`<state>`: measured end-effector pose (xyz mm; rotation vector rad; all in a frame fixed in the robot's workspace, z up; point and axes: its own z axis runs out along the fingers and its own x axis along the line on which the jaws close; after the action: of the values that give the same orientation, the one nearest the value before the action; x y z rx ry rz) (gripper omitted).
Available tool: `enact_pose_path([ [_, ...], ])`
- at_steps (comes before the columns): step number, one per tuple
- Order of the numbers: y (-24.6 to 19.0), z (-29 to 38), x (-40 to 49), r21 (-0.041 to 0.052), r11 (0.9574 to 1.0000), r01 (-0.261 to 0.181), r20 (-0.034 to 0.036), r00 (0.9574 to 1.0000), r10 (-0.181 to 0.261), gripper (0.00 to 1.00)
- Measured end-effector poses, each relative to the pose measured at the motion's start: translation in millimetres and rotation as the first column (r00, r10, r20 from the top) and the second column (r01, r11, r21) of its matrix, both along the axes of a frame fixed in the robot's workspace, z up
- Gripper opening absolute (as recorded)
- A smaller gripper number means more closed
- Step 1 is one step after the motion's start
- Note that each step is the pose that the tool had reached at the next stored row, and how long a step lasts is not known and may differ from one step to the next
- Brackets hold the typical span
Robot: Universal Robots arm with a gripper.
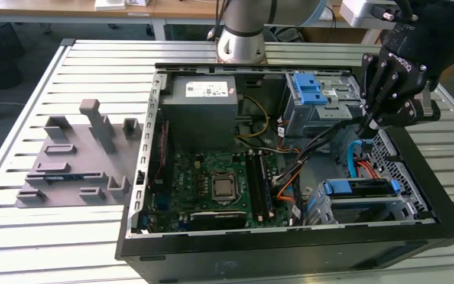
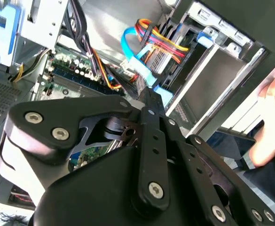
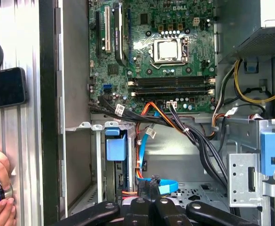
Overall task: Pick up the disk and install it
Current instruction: 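Insert the second disk wire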
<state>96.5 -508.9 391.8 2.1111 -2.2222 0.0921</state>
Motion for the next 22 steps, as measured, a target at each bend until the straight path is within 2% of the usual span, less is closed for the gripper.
enact_pose_path([
  [3,-0.1,-0.1,-0.8,0.0003,1.0000,0.000,0.0001,1.0000,0.000,0.11],
  [6,-0.1,-0.1,-5.9,0.0004,1.0000,0.000,0.0003,1.0000,0.000,0.11],
  [9,-0.1,0.0,-5.9,0.0003,1.0000,0.000,0.0003,1.0000,0.000,0.11],
  [22,-0.1,-0.5,0.1,-0.0001,1.0000,0.000,-0.0002,1.0000,0.000,0.11],
])
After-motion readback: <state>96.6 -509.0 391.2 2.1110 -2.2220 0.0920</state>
